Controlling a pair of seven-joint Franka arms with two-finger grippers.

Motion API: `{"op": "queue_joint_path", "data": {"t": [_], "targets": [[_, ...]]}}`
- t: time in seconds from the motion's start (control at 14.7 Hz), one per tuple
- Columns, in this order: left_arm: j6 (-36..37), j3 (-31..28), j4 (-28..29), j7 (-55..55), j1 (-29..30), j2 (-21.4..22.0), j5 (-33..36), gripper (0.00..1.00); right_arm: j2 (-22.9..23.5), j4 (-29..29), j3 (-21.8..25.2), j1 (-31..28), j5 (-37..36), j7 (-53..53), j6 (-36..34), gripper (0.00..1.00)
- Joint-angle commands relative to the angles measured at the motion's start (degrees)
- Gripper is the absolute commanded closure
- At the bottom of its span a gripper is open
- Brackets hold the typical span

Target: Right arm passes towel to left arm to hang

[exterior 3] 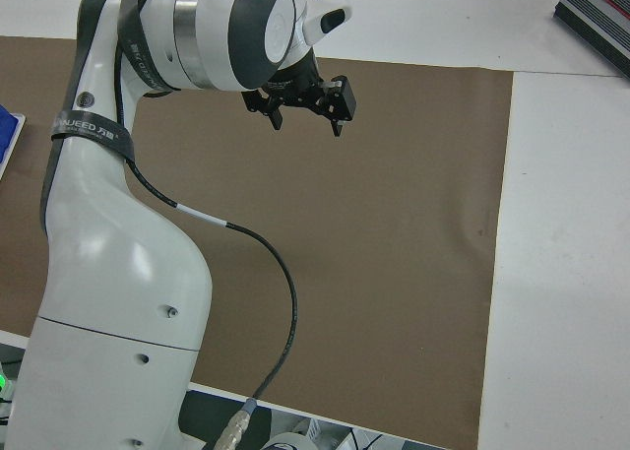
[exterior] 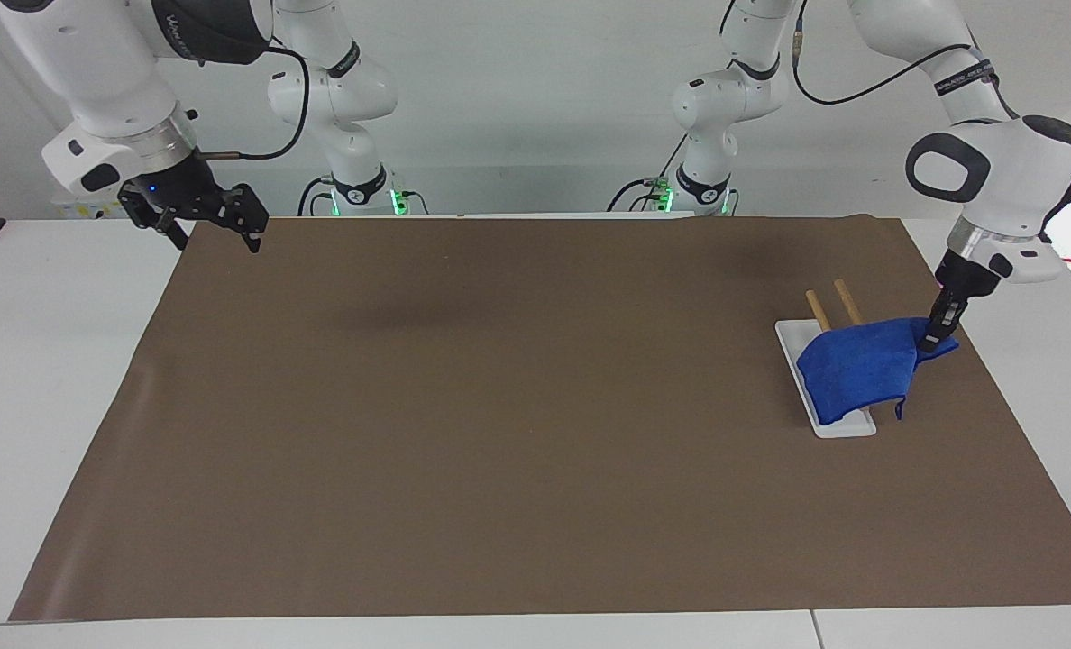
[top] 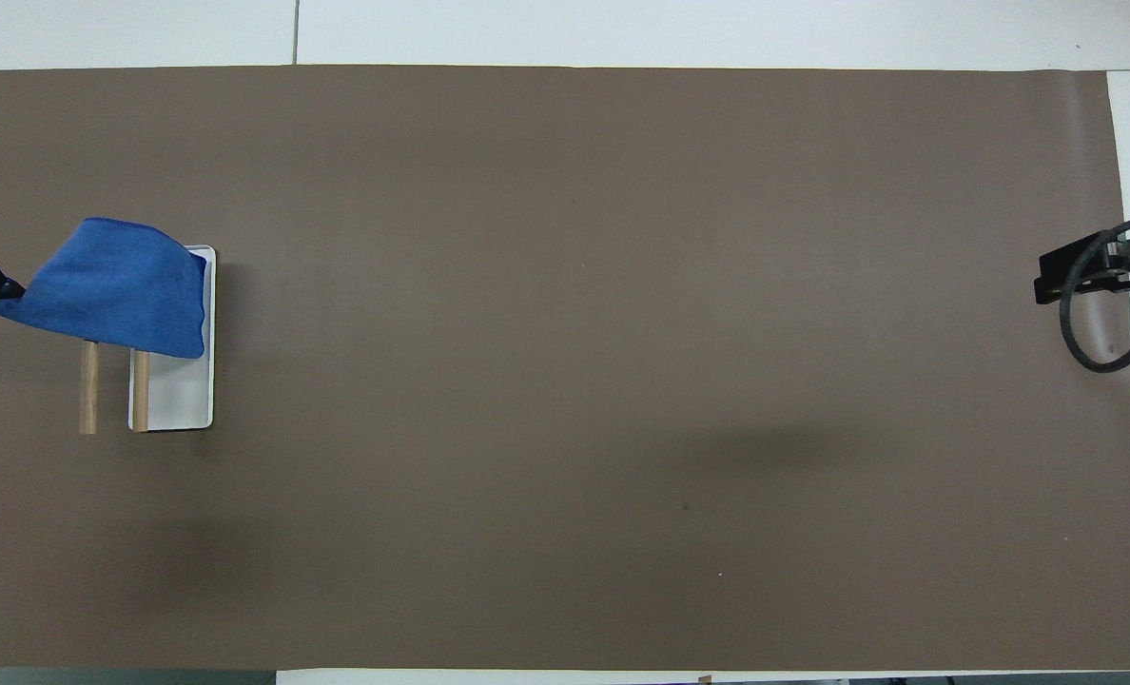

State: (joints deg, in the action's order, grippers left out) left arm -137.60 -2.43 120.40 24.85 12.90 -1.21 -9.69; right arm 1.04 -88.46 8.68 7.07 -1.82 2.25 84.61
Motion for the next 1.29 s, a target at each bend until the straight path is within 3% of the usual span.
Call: {"op": "queue_joint_path", "data": {"t": [0.0, 0.2, 0.48, 0.75, 1.22], "targets": [[-0.49, -0.39, -2.35, 0.46, -1.99, -1.07, 1.07, 0.00, 0.81, 1.98, -0.50, -0.66, 1.20, 1.70, -1.29, 0.00], [1.79, -0.12, -6.48, 0.29, -2.27, -1.87, 1.16, 0.00, 0.54, 1.10, -0.51, -0.30, 1.29, 2.32, -1.20, 0.00], [10.84, -0.12, -15.97, -6.28, -5.07, -3.71, 1.34, 0.00, -0.07, -0.22, -0.59, -0.57, 1.90, 2.06, -1.20, 0.00], [12.78, -0.12, -18.44, -15.26, -10.95, -4.06, 5.28, 0.00, -0.07, -0.31, -0.59, -0.48, 1.91, 2.58, -1.29, 0.00], [31.40, -0.12, -28.02, -16.41, -18.43, -4.68, 5.90, 0.00, -0.07, -0.31, -0.59, -0.57, 1.99, 1.97, -1.29, 0.00]]}}
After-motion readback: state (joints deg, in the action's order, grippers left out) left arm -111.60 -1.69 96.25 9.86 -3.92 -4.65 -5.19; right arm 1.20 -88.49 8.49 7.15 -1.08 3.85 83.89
